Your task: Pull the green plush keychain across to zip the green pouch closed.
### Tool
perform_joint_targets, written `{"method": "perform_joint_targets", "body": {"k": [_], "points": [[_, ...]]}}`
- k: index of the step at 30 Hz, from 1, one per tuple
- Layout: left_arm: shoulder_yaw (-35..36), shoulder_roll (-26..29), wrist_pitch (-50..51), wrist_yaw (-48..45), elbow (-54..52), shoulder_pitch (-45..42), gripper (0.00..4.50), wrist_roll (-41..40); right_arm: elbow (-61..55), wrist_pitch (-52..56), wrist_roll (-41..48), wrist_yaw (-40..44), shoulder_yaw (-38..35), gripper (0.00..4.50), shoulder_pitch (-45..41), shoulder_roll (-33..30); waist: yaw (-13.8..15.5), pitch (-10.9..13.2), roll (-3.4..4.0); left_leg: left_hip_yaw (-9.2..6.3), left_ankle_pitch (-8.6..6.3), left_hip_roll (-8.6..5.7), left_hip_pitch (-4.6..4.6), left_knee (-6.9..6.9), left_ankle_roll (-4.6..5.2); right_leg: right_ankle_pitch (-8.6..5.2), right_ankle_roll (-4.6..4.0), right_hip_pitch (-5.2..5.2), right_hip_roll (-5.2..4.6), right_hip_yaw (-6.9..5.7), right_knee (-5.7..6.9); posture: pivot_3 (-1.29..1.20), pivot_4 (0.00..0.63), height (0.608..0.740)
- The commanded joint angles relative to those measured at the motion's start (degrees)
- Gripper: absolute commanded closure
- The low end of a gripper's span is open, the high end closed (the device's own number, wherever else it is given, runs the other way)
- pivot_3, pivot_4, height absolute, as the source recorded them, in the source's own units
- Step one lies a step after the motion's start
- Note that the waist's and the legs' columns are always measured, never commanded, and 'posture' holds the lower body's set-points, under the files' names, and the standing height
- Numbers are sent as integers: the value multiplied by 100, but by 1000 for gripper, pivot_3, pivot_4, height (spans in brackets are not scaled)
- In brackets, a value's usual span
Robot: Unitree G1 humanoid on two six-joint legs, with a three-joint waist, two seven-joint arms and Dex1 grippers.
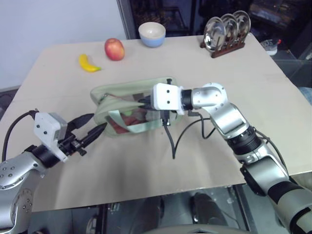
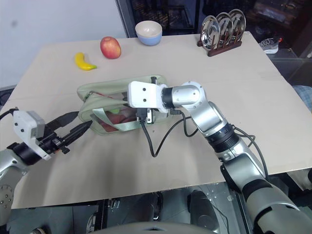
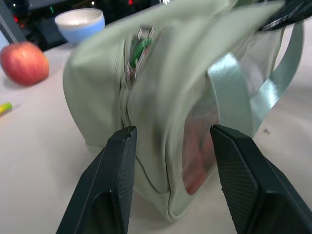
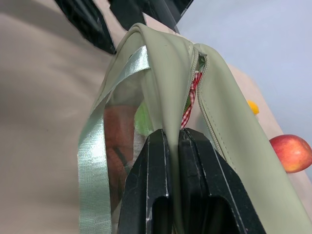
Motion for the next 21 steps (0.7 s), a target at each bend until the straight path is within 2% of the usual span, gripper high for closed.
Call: {"method": "perform_joint_targets", "body": {"k": [1, 4, 6, 8, 10, 11, 14, 16, 18, 21], "points": [[-32, -51, -223, 53, 194, -150, 2045, 206, -82, -44, 45, -6, -67, 4500, -72, -27, 17, 0, 0, 0, 0, 0, 0, 0, 0, 0, 0, 0, 0, 0, 0, 0, 150, 740], [-314, -160, -329, 74, 258, -306, 2045, 376, -67, -59, 45, -22, -66, 4500, -84, -23, 52, 0, 0, 0, 0, 0, 0, 1, 0, 0, 0, 0, -1, -1, 0, 0, 150, 740], [-456, -234, -418, 68, 260, -372, 2610, 453, -92, -45, 49, -22, -63, 4500, -78, -24, 53, 0, 0, 0, 0, -1, 0, 1, 0, 0, 0, 0, -1, -2, 0, 0, 150, 740], [-514, -292, -449, 57, 244, -383, 3465, 456, -160, -27, 98, 69, -62, 4500, -78, -60, 45, -1, -1, 0, 0, 0, 0, 2, 0, 0, 0, 0, -1, -1, 1, 0, 150, 740], [-539, -317, -522, 41, 257, -347, 4290, 532, -270, 97, 262, 226, -106, 3675, -77, -94, 52, 0, -1, 0, 0, 0, 0, 1, 0, 0, 0, 1, 0, 0, 2, 0, 150, 740], [-541, -339, -543, 56, 270, -342, 4500, 544, -324, 144, 310, 261, -125, 3279, -70, -113, 57, 0, 0, -1, 0, 0, 0, 1, 0, 0, 0, 0, 0, -1, 1, 0, 150, 740], [-571, -376, -690, 43, 315, -323, 4500, 650, -670, 987, 803, 213, -406, 1944, -56, -28, 62, 0, 0, -1, 0, 0, -1, 1, 0, 0, 0, 1, -1, -2, 0, 0, 150, 740], [-591, -396, -776, 50, 328, -316, 4500, 713, -1022, 1781, 1421, 327, -675, 1944, -189, 18, 66, 0, 0, -2, 0, 0, -2, 1, 0, 0, 0, 2, -2, -2, 0, 0, 150, 740], [-605, -420, -850, 58, 340, -304, 4500, 765, -1050, 2601, 1949, 98, -1073, 1944, -611, 229, 68, 0, 0, -5, 0, 1, -5, 1, 0, 0, 0, 2, -2, -5, -1, 0, 150, 740], [-622, -465, -965, 68, 360, -271, 4500, 844, -649, 3354, 2157, -366, -1317, 1944, -1163, 516, 52, 6, 12, -1, 0, -1, -5, 2, 0, 1, -2, -5, -2, 3, 14, 0, 150, 740]]}}
